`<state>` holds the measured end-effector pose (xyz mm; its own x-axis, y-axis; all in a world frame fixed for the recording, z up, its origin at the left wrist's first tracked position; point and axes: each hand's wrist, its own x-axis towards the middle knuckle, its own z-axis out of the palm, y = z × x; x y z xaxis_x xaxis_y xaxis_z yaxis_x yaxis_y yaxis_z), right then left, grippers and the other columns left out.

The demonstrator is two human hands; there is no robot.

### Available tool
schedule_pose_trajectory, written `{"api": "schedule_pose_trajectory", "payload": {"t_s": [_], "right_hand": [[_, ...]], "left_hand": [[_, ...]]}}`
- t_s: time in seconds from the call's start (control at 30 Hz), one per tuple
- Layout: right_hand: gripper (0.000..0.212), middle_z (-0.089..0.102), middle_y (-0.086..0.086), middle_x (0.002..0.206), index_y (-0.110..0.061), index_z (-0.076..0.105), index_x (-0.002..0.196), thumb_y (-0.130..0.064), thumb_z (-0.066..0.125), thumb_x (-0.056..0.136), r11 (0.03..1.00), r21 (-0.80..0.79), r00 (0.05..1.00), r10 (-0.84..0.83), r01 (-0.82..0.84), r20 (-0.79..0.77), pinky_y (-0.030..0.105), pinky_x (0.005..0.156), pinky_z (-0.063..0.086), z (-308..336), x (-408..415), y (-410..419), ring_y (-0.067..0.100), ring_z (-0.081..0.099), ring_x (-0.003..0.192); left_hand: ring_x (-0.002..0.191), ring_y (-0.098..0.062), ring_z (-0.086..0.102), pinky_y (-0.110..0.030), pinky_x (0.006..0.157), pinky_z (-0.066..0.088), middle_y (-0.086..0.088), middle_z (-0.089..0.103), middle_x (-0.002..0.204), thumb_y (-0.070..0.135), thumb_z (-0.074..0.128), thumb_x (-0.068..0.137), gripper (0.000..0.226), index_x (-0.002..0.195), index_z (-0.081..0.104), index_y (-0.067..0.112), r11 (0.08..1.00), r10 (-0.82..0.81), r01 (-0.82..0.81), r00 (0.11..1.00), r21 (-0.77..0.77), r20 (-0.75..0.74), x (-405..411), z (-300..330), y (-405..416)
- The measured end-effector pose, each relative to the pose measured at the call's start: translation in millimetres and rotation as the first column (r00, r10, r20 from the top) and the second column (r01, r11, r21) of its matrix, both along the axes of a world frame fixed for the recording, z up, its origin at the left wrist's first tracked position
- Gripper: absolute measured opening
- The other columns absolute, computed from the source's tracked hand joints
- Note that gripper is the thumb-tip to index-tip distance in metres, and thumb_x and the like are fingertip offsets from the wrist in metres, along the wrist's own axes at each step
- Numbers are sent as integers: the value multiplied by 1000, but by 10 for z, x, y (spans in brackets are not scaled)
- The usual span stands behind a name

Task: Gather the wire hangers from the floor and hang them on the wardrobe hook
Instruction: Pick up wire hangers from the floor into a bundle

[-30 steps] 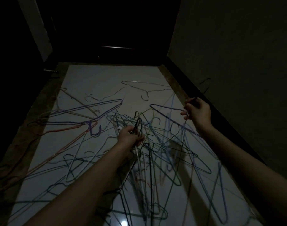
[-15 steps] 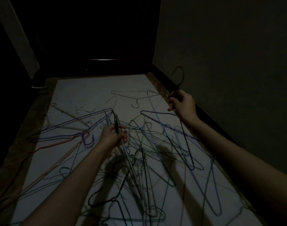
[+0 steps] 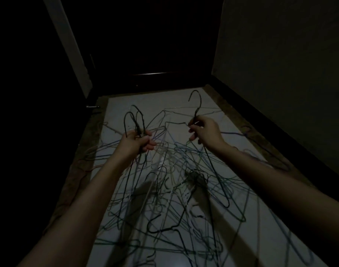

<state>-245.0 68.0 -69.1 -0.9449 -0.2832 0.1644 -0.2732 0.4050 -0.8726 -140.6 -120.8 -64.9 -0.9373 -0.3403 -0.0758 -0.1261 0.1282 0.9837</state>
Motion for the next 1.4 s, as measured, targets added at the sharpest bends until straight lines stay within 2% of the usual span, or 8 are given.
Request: {"api": "schedule_pose_trajectory", "payload": {"t_s": [0.33, 0.53, 0.83, 0.93, 1.1, 1.17, 1.3, 1.4], "right_hand": [[11, 63, 12, 81, -8, 57, 91, -4, 47, 94, 994, 84, 997, -74, 75, -7, 14, 34, 33, -57, -124, 219, 11, 58, 47], [12, 62, 13, 82, -7, 56, 91, -1, 46, 94, 985, 125, 993, -118, 116, 11, 12, 34, 34, -170, -79, 354, 18, 58, 52], [12, 63, 17, 86, -4, 58, 91, 0, 47, 94, 983, 170, 997, -60, 67, -47, 8, 36, 34, -273, -16, 264, 20, 59, 53], [11, 63, 15, 85, -5, 58, 91, -2, 47, 94, 982, 188, 999, -2, 10, -46, 9, 36, 35, -293, 24, 168, 16, 60, 53], [13, 63, 10, 81, -10, 57, 88, -5, 47, 95, 974, 228, 999, 2, 6, -37, 13, 36, 35, -335, 74, 76, 12, 59, 51], [13, 63, 10, 81, -11, 56, 88, -5, 46, 95, 974, 227, 999, 22, -15, -29, 17, 36, 37, -328, 86, 22, 12, 59, 52], [12, 64, 11, 80, -9, 58, 89, -5, 48, 94, 974, 225, 999, 7, 3, -41, 17, 37, 36, -292, 107, 17, 15, 61, 54], [13, 64, 12, 80, -9, 57, 88, -4, 47, 94, 972, 235, 999, 31, -27, -11, 15, 34, 36, -332, 148, 47, 15, 61, 53]], "left_hand": [[41, 2, 51, -10, 42, 38, -12, 60, 76, 0, 36, 98, 24, 84, 52, 11, 1000, 8, -5, 994, 30, -108, -134, 168, 134], [38, 0, 54, -16, 38, 40, -12, 57, 71, -4, 44, 93, 13, 99, 53, 3, 982, 140, -113, 973, -152, 184, -81, -471, -26], [52, -13, 61, -19, 48, 45, -17, 58, 71, -6, 46, 91, 14, 86, 58, 0, 941, 252, -228, 965, -251, 66, -135, -460, -298], [33, 2, 48, -11, 36, 36, -11, 51, 66, -9, 41, 93, 29, 74, 50, 12, 950, 257, -247, 966, -193, 27, -111, -395, -329], [84, -31, 66, -37, 73, 55, -24, 64, 96, 7, 56, 89, 13, 101, 56, 2, 915, 250, -168, 950, -367, 188, -61, -474, -594], [83, -37, 63, -29, 66, 52, -29, 62, 94, 4, 53, 90, 14, 102, 55, -4, 914, 262, -193, 952, -356, 158, 33, -479, -572], [40, -2, 50, -11, 40, 38, -12, 49, 64, -7, 37, 95, 29, 76, 49, 13, 958, 199, -204, 979, -202, -46, -63, -146, -409], [41, 1, 48, -7, 41, 37, -5, 51, 66, -8, 39, 93, 30, 75, 50, 13, 933, 233, -256, 966, -254, -115, -98, -131, -318]]}}
